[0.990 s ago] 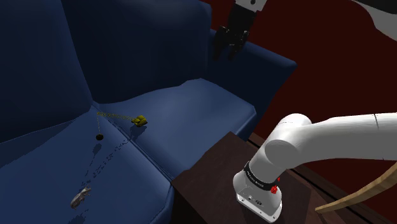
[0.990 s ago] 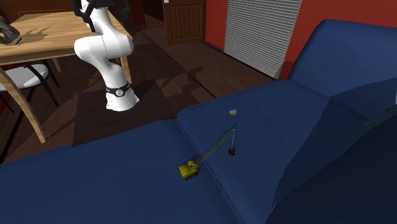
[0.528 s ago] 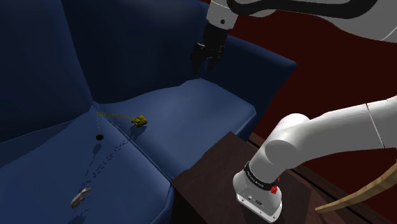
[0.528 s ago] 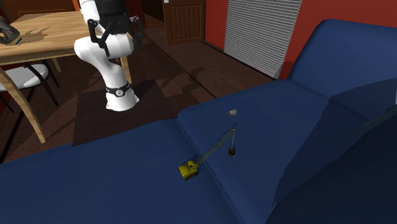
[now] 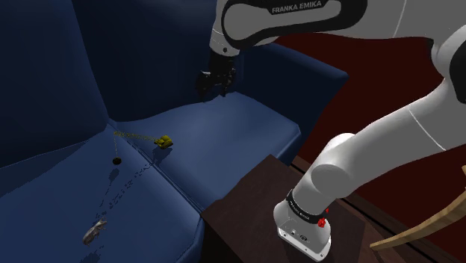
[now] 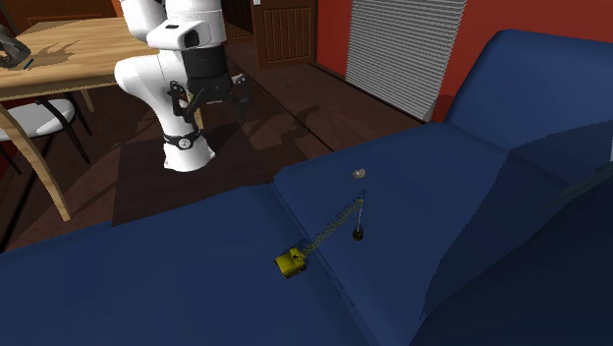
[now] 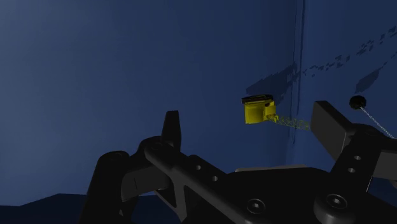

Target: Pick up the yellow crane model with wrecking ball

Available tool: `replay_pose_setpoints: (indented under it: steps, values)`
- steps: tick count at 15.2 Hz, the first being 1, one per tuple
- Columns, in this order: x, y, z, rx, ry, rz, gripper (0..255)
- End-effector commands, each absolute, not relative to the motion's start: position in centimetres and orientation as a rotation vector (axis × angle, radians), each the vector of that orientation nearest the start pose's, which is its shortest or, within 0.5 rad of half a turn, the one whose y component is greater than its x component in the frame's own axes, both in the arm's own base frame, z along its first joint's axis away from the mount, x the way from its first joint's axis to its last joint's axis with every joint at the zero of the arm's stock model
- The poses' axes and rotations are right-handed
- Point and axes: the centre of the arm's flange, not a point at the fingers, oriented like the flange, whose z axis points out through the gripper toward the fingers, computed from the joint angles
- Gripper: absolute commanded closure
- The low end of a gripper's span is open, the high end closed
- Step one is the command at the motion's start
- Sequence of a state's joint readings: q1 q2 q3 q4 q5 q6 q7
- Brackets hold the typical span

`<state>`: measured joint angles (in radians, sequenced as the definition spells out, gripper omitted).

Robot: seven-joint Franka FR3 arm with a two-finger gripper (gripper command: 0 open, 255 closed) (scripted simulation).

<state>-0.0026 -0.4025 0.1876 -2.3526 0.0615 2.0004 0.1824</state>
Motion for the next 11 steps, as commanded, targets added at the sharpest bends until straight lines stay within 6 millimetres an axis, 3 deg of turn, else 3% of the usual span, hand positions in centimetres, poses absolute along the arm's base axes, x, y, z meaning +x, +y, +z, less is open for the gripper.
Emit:
replay_pose_setpoints:
  steps: [1, 11]
  values:
    - [44.0, 9.6, 46.4, -3.153, 0.044, -0.066, 0]
    - [52.0, 13.5, 36.1, -3.178, -0.008, -0.018, 0]
